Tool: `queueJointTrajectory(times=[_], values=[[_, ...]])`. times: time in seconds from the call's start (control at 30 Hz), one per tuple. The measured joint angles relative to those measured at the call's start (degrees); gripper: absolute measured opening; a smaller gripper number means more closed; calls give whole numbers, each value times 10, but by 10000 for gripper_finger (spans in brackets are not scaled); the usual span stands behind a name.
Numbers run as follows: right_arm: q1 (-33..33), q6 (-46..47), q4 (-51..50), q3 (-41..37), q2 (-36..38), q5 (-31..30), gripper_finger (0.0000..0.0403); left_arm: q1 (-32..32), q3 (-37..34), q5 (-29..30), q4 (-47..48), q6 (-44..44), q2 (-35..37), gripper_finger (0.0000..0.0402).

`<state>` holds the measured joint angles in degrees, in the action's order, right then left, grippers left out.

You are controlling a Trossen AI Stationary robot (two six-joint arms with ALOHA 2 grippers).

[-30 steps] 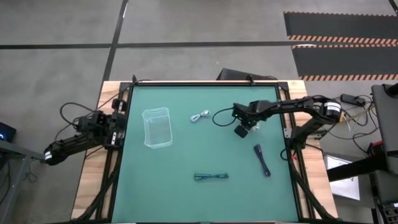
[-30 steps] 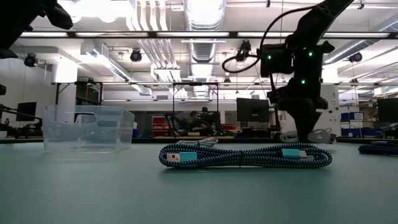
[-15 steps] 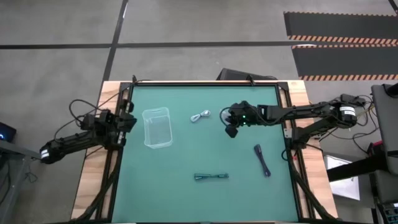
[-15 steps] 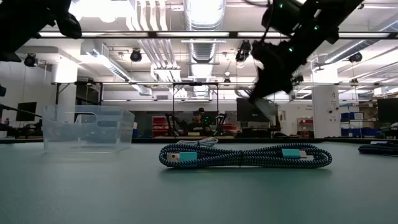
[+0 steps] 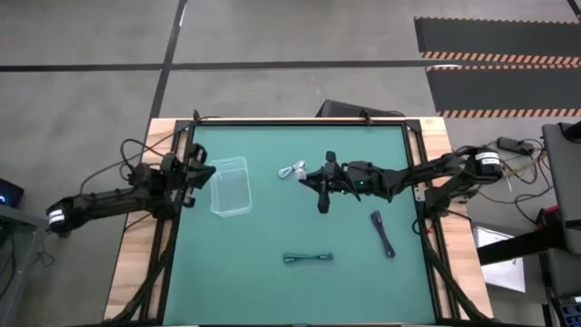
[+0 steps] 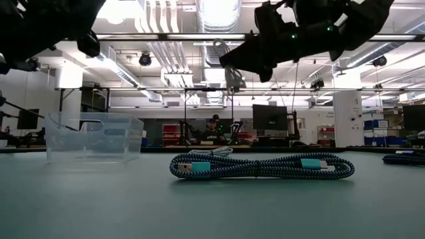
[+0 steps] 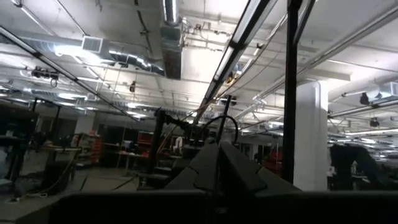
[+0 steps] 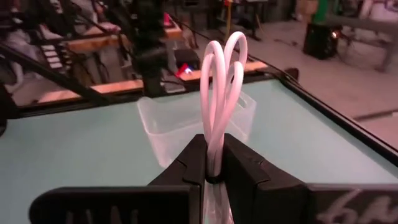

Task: Pick and place USB-C Cables
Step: Put the white charger cable into the transparent bin

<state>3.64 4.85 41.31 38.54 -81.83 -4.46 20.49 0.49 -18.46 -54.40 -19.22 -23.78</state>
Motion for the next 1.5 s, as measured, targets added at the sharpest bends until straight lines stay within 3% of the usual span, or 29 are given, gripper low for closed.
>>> queueJointTrajectory(times=[0.37,0.57,0.8,1.07,1.5], values=[[0,-45,218,1,-106,89,28,0,26,1,-49,0,-101,0],[1,-64,301,1,-149,109,28,-13,36,6,-102,0,-176,0],[5,-79,310,1,-133,121,28,-46,63,17,-160,0,-282,0],[6,-72,309,-5,-103,155,28,-93,134,24,-163,0,-393,0],[6,-60,310,-20,-90,156,28,-132,250,23,-162,5,-556,0]])
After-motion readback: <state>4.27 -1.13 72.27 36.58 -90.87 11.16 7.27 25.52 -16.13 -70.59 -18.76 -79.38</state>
